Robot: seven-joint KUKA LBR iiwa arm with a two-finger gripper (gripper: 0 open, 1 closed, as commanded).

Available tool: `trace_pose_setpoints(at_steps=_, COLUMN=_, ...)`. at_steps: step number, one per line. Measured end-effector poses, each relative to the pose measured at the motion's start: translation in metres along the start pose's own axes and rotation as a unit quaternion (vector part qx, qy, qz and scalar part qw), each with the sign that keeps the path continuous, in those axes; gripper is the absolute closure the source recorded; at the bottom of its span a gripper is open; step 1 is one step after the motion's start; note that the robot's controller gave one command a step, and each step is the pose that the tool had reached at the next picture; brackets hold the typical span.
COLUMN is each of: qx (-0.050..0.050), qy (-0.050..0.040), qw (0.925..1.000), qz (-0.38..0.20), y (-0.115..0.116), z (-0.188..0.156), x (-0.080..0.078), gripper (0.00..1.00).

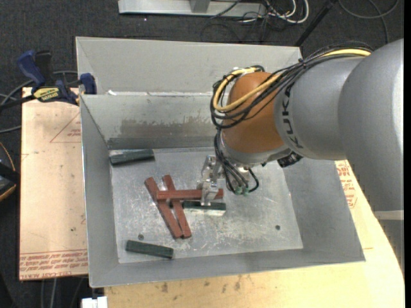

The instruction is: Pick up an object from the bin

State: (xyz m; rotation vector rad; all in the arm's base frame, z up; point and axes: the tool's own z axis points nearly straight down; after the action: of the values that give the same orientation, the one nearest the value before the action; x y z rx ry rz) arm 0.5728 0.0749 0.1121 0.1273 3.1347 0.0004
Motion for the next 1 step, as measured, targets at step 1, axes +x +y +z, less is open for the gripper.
trace_pose_setpoints(at_steps=1, qx=0.0, qy=0.0022, qw=0.9999, qz=0.011, y=-0.0035, z=-0.0468, x=0.006, gripper=1.0)
